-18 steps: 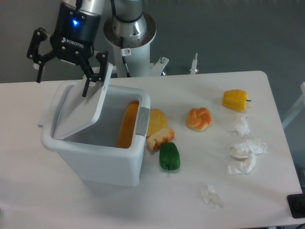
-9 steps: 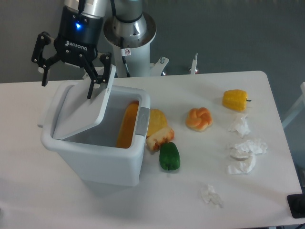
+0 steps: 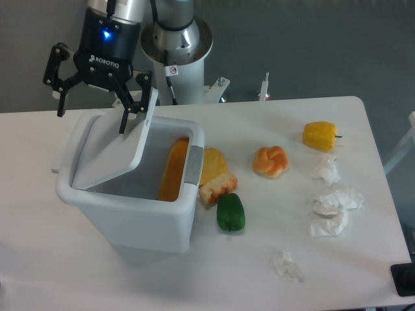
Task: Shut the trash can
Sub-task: 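Push the lid with the gripper fingers, tilting it toward closed, then press the lid down with the gripper until it shuts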
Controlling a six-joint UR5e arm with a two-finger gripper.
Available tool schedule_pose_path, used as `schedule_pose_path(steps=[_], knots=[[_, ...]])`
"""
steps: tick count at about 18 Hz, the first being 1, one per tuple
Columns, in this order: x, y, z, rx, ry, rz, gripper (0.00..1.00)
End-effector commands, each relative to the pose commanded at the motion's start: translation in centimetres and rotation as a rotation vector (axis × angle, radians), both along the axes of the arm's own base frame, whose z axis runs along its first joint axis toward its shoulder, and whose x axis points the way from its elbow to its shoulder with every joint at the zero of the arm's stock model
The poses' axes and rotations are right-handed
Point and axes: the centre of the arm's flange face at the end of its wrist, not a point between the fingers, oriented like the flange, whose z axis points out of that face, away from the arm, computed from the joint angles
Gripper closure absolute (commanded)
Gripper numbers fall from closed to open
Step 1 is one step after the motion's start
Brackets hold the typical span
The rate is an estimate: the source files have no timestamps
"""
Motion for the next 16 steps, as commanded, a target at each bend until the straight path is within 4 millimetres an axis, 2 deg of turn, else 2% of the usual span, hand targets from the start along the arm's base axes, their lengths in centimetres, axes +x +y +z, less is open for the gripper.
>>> schedule_pose_path(steps=[3,7,16], knots=[[-0.2,0.0,-0.1,-0.006,0.015,-0.005,0.0],[-0.8,-0.3,-0.6,-0.054,0.139,-0.053,0.0],[-1.4,0.1,-1.3,-0.073,0.143,-0.052,0.0]])
